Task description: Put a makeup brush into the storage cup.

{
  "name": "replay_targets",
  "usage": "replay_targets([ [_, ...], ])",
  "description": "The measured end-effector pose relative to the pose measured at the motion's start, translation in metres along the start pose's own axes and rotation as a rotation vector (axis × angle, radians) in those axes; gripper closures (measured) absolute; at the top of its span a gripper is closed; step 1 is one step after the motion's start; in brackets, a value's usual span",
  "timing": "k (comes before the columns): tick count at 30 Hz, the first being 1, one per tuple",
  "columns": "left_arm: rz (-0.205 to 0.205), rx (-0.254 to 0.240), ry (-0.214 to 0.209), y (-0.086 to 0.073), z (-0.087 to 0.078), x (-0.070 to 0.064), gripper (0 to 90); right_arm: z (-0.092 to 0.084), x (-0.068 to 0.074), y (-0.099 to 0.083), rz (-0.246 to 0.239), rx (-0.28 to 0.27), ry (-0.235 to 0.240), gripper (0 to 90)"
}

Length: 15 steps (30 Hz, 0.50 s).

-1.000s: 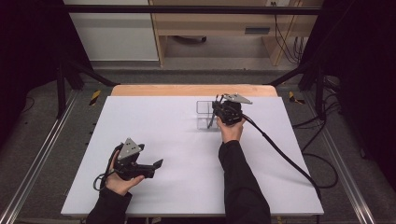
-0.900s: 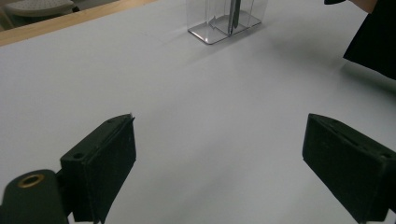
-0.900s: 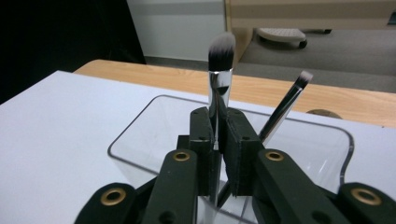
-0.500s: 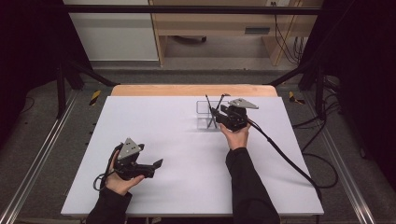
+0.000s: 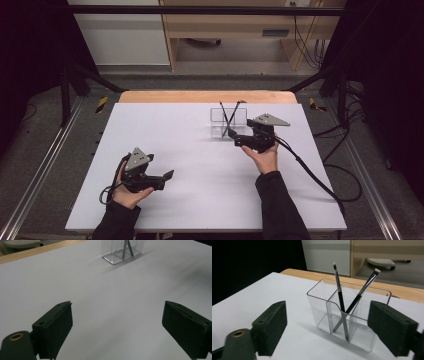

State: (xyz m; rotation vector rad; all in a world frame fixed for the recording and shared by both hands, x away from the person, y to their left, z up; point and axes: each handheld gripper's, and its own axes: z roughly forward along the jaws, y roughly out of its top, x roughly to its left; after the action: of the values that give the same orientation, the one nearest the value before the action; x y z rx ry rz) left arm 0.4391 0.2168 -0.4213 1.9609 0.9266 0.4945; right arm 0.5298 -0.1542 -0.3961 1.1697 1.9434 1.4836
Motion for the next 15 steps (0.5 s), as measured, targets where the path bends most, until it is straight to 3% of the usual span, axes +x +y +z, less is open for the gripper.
replay_targets([
  [6, -0.007, 0.001, -0.003, -0.001, 0.000, 0.001, 8.5, -0.021, 0.000, -0.003, 0.010, -0.011, 0.024, 10.4],
  [10, -0.009, 0.004, -0.001, -0.001, 0.000, 0.002, 8.3, -0.033, 0.001, -0.006, -0.015, 0.001, 0.025, 8.1],
  [15, -0.013, -0.001, -0.001, -0.001, 0.000, 0.003, 8.0, -0.049, -0.001, -0.011, -0.013, -0.007, 0.035, 6.6],
])
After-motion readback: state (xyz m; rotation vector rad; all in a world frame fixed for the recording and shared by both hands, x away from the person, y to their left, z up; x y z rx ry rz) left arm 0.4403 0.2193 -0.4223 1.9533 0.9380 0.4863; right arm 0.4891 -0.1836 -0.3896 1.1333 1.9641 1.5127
